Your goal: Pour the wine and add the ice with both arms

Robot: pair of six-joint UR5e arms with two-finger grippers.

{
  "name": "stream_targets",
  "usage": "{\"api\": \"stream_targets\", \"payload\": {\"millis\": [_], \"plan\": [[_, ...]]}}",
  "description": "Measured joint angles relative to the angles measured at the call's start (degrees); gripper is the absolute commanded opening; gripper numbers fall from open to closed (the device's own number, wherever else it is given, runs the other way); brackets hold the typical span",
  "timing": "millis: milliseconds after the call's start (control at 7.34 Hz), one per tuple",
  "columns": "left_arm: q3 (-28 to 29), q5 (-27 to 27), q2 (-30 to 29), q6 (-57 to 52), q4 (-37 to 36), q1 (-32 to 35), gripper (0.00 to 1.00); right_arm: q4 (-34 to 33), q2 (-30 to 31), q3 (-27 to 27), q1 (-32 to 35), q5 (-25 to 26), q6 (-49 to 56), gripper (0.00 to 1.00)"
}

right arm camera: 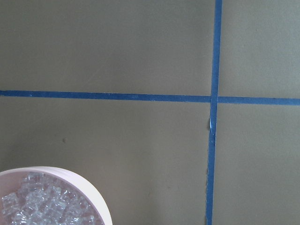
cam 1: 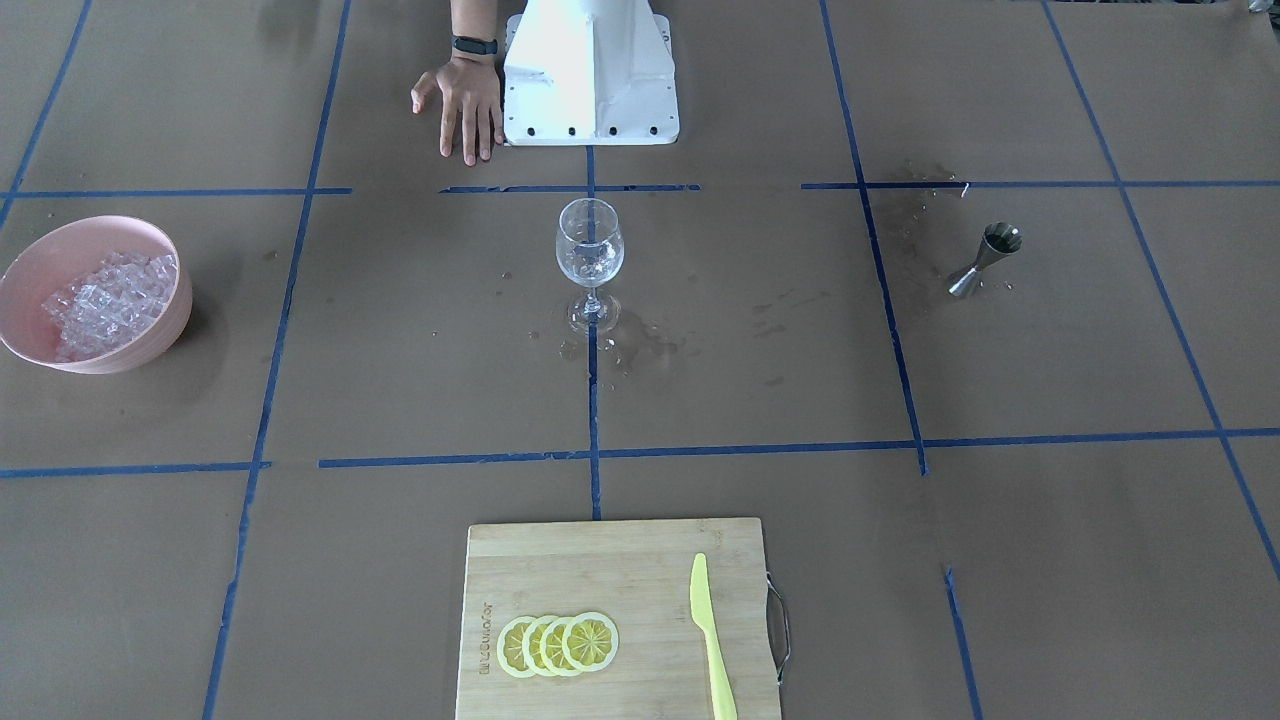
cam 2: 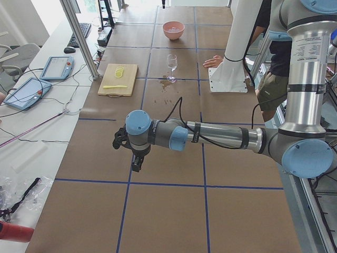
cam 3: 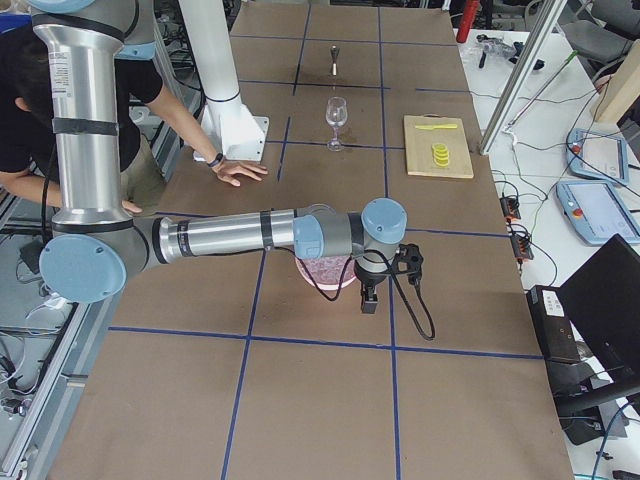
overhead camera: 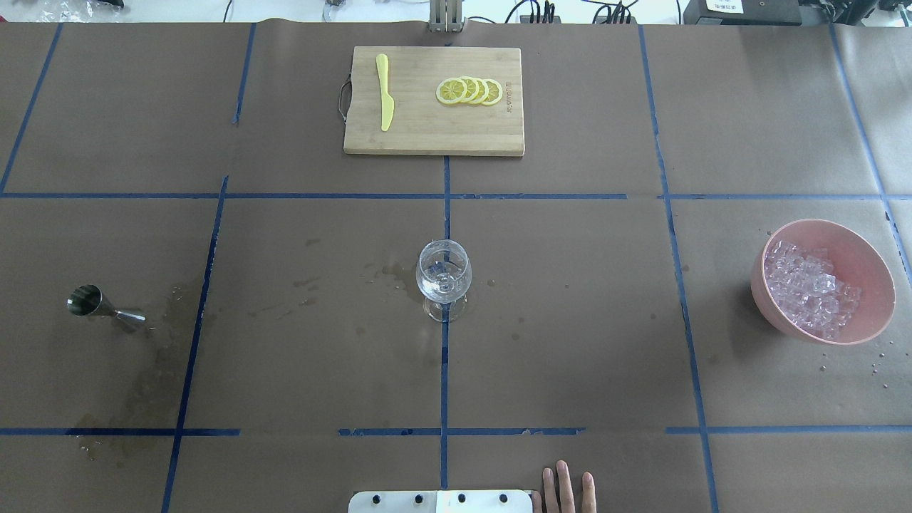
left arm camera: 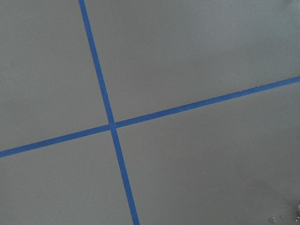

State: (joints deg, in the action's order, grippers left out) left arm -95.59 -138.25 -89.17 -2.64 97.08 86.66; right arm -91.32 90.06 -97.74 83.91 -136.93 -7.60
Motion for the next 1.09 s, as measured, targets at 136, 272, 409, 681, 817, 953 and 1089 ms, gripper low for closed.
{"api": "stream_targets", "payload": {"millis": [136, 272, 409, 681, 817, 953, 1089], "plan": [[0.17, 0.44, 0.06, -0.13, 0.21, 0.01, 1.0, 0.0, 0.07, -0.03, 0.06, 0.0, -0.03, 1.0], [-0.2, 1.96, 0.14, -0.29, 0.8, 0.02, 1.0, 0.0, 0.09, -0.13, 0.08, -0.02, -0.04, 1.0], [-0.51, 3.82, 0.17, -0.24, 1.26, 0.0, 1.0, 0.0, 0.11, -0.23, 0.11, -0.06, -0.05, 1.0], [-1.11, 5.58, 0.12, 0.42, 1.46, -0.02, 1.0, 0.05, 0.06, -0.42, 0.11, -0.09, -0.05, 1.0], [-0.93, 5.84, -0.17, 1.33, 1.56, -0.1, 1.0, 0.07, 0.04, -0.57, 0.11, -0.09, -0.03, 1.0], [-1.05, 5.92, -0.47, 2.57, 1.71, -0.14, 1.0, 0.21, -0.02, -0.68, 0.11, -0.08, 0.01, 1.0], [-1.37, 5.9, -0.5, 3.47, 2.25, -0.16, 1.0, 1.01, 0.0, -0.55, 0.11, -0.04, 0.01, 1.0]]}}
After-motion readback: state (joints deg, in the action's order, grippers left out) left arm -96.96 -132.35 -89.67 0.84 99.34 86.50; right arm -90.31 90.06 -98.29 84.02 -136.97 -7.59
